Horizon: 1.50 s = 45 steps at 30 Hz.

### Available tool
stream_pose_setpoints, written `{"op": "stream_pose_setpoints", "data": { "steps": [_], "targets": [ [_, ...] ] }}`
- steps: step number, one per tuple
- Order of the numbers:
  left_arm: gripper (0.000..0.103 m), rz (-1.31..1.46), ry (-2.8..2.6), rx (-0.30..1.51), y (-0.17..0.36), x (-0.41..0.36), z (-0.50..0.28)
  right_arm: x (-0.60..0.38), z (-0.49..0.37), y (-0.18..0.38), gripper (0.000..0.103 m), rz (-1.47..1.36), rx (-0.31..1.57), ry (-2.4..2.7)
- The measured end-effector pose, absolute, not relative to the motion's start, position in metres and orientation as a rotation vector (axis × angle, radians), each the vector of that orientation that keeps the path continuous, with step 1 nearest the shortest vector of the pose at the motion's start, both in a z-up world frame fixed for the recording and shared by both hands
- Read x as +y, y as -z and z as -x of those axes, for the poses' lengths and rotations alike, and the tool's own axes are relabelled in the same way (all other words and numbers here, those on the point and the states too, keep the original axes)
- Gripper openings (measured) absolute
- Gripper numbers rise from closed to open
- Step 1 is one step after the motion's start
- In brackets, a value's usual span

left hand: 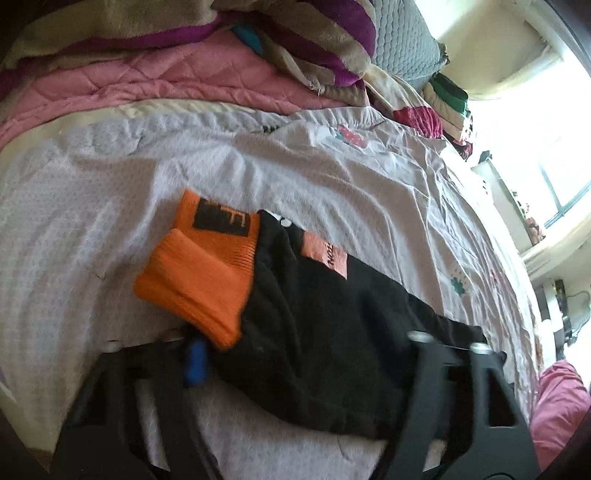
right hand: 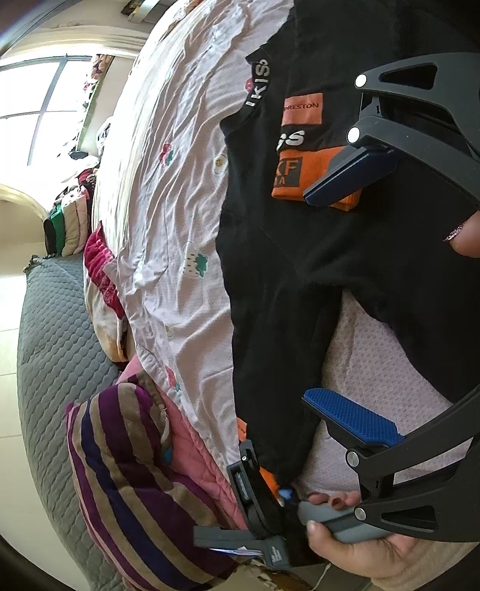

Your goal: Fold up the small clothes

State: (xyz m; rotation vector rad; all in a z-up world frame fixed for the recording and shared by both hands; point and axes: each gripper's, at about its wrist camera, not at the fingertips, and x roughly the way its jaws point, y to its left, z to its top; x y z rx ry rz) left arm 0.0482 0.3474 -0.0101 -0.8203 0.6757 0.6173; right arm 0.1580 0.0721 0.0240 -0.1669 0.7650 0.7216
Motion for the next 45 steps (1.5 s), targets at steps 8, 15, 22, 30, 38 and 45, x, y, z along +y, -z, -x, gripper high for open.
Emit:
{"op": "stream_pose_setpoints", "data": {
  "steps": [8,15,22,30,38,45],
  "targets": [
    [0.009,0.853,-0.528,0.557,-0.016,0.346,-0.042,0.05,-0.164,-0.018,0.098,0.123,0.776,-0.687],
    [0.008,0.818,-0.373,0.491,-0.056,0.313,-0.049,0.026,-0.17,-0.018,0.098,0.032,0.784,-0.639],
    [0.008,0.79,-0.259,0.464,-0.082,0.278,-0.069,-0.005,-0.175,-0.019,0.098,-0.034,0.779,-0.561],
    [0.008,0.793,-0.128,0.46,-0.096,0.235,-0.093,-0.049,-0.177,-0.029,0.098,-0.063,0.739,-0.443],
    [0.008,0.771,-0.004,0.485,-0.102,0.189,-0.114,-0.096,-0.179,-0.036,0.098,-0.132,0.725,-0.364],
    [0.008,0.736,0.08,0.534,-0.099,0.153,-0.132,-0.137,-0.175,-0.04,0.098,-0.191,0.708,-0.29]
  ]
}}
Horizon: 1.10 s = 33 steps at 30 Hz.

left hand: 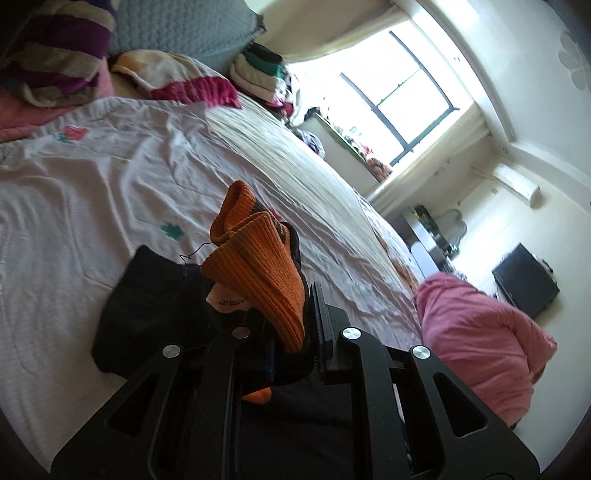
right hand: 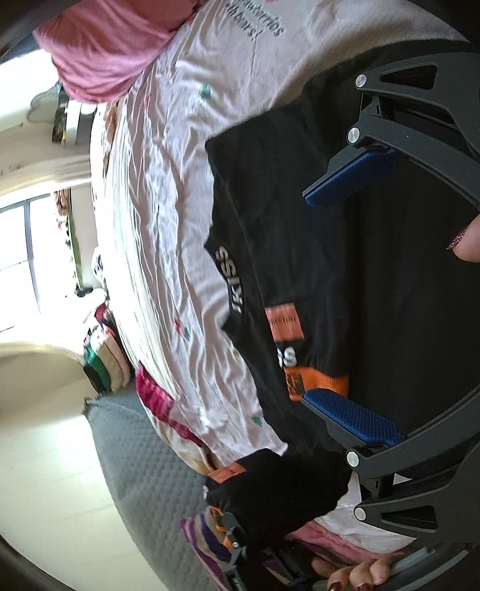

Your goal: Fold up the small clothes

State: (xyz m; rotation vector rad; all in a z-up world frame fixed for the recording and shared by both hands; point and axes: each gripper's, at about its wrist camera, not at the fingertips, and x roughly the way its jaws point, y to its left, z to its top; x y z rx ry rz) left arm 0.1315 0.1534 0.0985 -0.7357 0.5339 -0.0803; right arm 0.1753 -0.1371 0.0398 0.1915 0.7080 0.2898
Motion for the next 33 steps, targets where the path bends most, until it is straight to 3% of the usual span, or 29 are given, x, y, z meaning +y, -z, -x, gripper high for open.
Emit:
{"op": "stream_pose_setpoints", "data": {
  "steps": [26,31,33],
  "targets": [
    [0.009,0.541,0.277,0.777,-0.048,0.046,-0.17,-0.247,-0.167,-0.028,0.098,-0.344,0.689,-0.081],
    [0.011,0.52,0.338,0.826,-0.042,0.031,-0.173,-0.255,-0.17,-0.024,0.098,-0.361,0.698,-0.066],
    [0.019,0.506,0.362,0.838,-0.042,0.026,-0.173,-0.258,-0.17,-0.023,0.098,-0.37,0.698,-0.058]
  ]
}}
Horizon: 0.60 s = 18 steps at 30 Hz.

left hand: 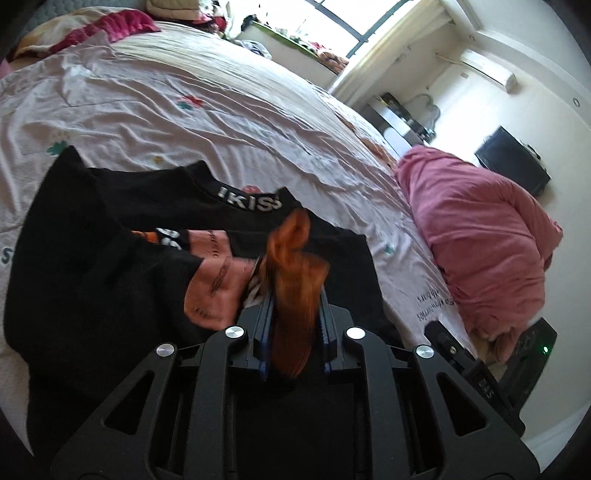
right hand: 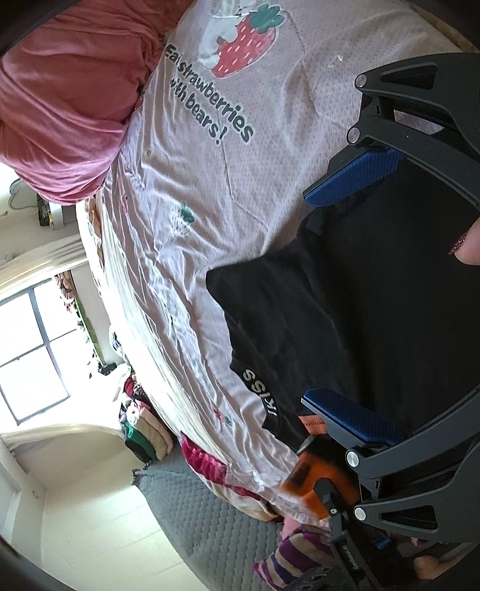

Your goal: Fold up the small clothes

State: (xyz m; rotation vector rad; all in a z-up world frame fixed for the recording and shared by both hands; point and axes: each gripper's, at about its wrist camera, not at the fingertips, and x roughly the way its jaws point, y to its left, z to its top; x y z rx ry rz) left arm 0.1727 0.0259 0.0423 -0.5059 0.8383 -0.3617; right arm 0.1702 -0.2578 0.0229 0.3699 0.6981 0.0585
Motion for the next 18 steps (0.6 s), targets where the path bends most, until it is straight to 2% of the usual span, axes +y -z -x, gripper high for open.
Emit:
{"op": "stream_pose_setpoints", "data": {
  "steps": [7,9,10,12,16,18],
  "targets": [
    [0.044,0.51,0.359,0.85,-0.045,0.029,-0.173,-0.25,-0.175,-0.012,0.098,-0.396,0.741,-0.108],
    [0.058,0.51,0.331,0.844,-0.049,0.036,-0.173,-0.24,-0.177,-0.008,0.098,-0.376,0.763,-0.135],
    [0.061,0.507,0.312,0.839,-0.051,0.04,-0.173,-0.231,-0.179,-0.005,0.098,-0.357,0.78,-0.155],
    [0.078,0.499,0.263,0.828,-0.055,0.05,-0.173,-0.216,-0.181,0.001,0.098,-0.327,0.805,-0.188],
    [0.09,0.512,0.186,0.8,-0.062,0.071,-0.171,-0.183,-0.187,0.015,0.098,-0.279,0.857,-0.255],
    [0.092,0.497,0.157,0.792,-0.067,0.078,-0.17,-0.171,-0.189,0.02,0.098,-0.281,0.876,-0.273]
  ]
}}
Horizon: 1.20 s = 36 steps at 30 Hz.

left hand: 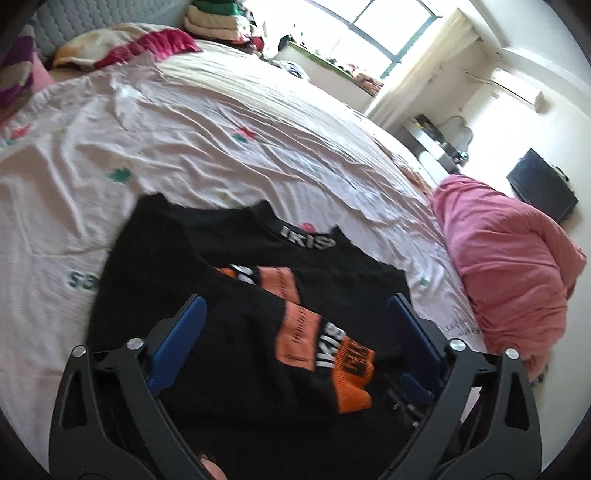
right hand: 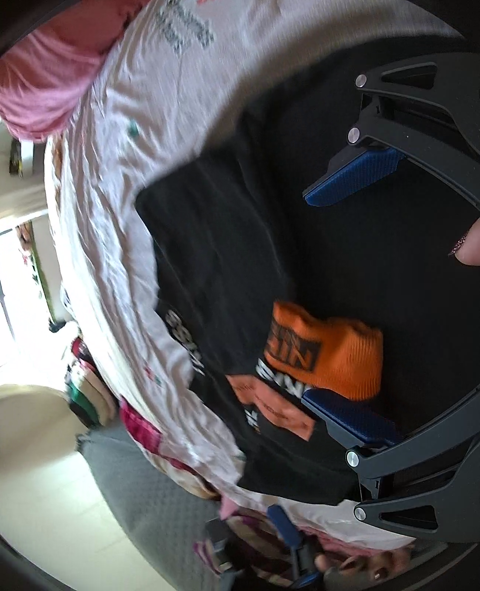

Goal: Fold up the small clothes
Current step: 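Grasp the orange cuff with the right gripper and straighten it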

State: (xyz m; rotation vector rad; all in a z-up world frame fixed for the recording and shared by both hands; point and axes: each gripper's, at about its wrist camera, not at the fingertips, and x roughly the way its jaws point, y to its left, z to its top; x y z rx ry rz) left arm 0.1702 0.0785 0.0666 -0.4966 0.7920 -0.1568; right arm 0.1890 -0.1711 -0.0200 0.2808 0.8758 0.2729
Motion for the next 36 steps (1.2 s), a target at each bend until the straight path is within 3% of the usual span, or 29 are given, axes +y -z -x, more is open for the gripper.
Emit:
{"op": "stream_pose_setpoints", "data": {
  "steps": [1,2,3,5,7,9,10,11,36],
  "targets": [
    [0.092,0.493,0.149,0.789,-0.068,0.081,-0.17,-0.165,-0.19,0.023,0.097,-0.285,0.887,-0.282],
    [0.092,0.494,0.142,0.786,-0.07,0.084,-0.169,-0.16,-0.191,0.025,0.089,-0.285,0.894,-0.288],
    [0.093,0.505,0.141,0.782,-0.071,0.087,-0.168,-0.156,-0.191,0.027,0.074,-0.281,0.902,-0.286],
    [0.093,0.526,0.146,0.779,-0.072,0.09,-0.168,-0.147,-0.191,0.031,0.067,-0.265,0.906,-0.278],
    [0.093,0.54,0.149,0.773,-0.073,0.094,-0.168,-0.144,-0.191,0.032,0.052,-0.262,0.901,-0.284],
    [0.093,0.539,0.143,0.768,-0.075,0.097,-0.167,-0.142,-0.191,0.032,0.03,-0.263,0.898,-0.292],
    [0.093,0.542,0.139,0.765,-0.076,0.099,-0.166,-0.142,-0.19,0.029,0.026,-0.255,0.887,-0.292],
    [0.093,0.545,0.137,0.763,-0.076,0.1,-0.166,-0.142,-0.19,0.027,0.01,-0.257,0.877,-0.311],
    [0.093,0.717,0.031,0.722,-0.064,0.163,-0.165,-0.18,-0.242,-0.067,0.007,-0.055,0.663,-0.37]
  ]
}}
